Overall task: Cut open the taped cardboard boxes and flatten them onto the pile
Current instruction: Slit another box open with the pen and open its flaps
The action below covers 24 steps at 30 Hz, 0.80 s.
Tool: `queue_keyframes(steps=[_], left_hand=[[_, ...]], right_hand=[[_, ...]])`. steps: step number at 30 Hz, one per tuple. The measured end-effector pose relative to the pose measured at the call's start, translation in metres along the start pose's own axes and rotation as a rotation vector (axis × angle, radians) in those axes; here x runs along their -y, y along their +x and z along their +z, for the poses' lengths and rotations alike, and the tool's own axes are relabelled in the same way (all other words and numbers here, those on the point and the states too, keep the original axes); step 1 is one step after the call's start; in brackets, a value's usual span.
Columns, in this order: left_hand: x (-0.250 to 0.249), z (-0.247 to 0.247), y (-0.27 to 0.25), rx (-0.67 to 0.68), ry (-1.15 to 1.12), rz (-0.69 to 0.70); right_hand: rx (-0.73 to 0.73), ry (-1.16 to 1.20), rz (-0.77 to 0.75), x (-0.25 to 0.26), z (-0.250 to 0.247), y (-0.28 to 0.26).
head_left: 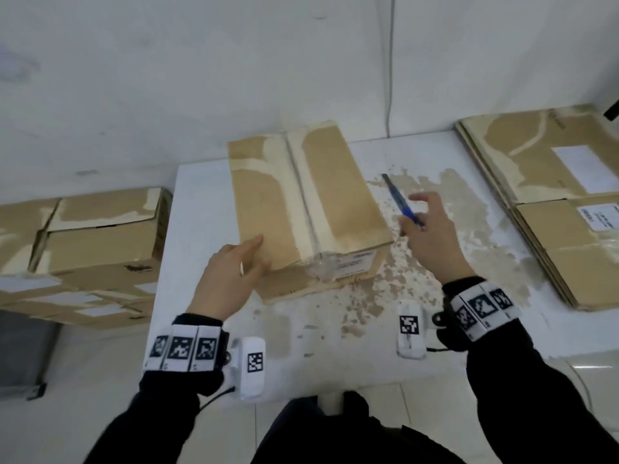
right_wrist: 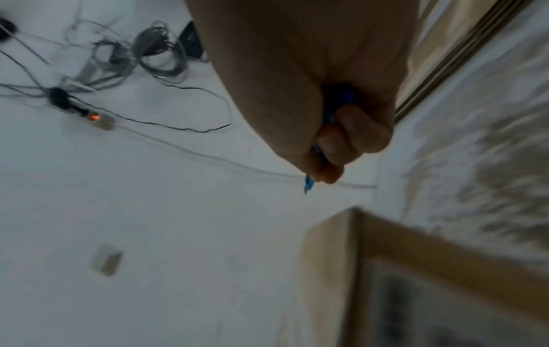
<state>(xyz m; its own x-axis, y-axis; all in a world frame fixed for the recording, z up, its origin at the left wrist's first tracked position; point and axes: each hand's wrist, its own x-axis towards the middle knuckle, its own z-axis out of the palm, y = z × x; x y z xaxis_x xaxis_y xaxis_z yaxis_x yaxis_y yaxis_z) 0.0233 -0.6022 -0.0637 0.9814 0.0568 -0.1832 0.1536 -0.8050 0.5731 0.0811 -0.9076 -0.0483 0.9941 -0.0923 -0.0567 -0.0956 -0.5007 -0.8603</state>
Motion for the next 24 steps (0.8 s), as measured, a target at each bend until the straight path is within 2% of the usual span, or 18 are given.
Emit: queue_keyframes(steps=[2, 6, 8, 11, 19, 24], left_hand=[[0.006, -0.027, 0.015, 0.081, 0.118, 0.083], [0.002, -0.055, 0.062, -0.035, 0.169, 0.231], [0.001, -0.05, 0.088, 0.021, 0.221, 0.303], [0.009, -0.029, 0.108, 0.171, 0.354, 0.365], [0.026, -0.007, 0.108, 0.022, 0.373, 0.442], [0.025, -0.006, 0.107, 0.004, 0.369, 0.44]], right_hand=[[0.108, -0.019, -0.063, 0.039, 0.022, 0.016], [0.256, -0.179, -0.123, 0.096, 0.075, 0.06], [0.276, -0.304, -0.116, 0.116, 0.097, 0.083], [0.268, -0.5, -0.086, 0.132, 0.121, 0.109], [0.221, -0.708, -0.127, 0.151, 0.143, 0.123], [0.206, -0.843, -0.182, 0.16, 0.149, 0.122]])
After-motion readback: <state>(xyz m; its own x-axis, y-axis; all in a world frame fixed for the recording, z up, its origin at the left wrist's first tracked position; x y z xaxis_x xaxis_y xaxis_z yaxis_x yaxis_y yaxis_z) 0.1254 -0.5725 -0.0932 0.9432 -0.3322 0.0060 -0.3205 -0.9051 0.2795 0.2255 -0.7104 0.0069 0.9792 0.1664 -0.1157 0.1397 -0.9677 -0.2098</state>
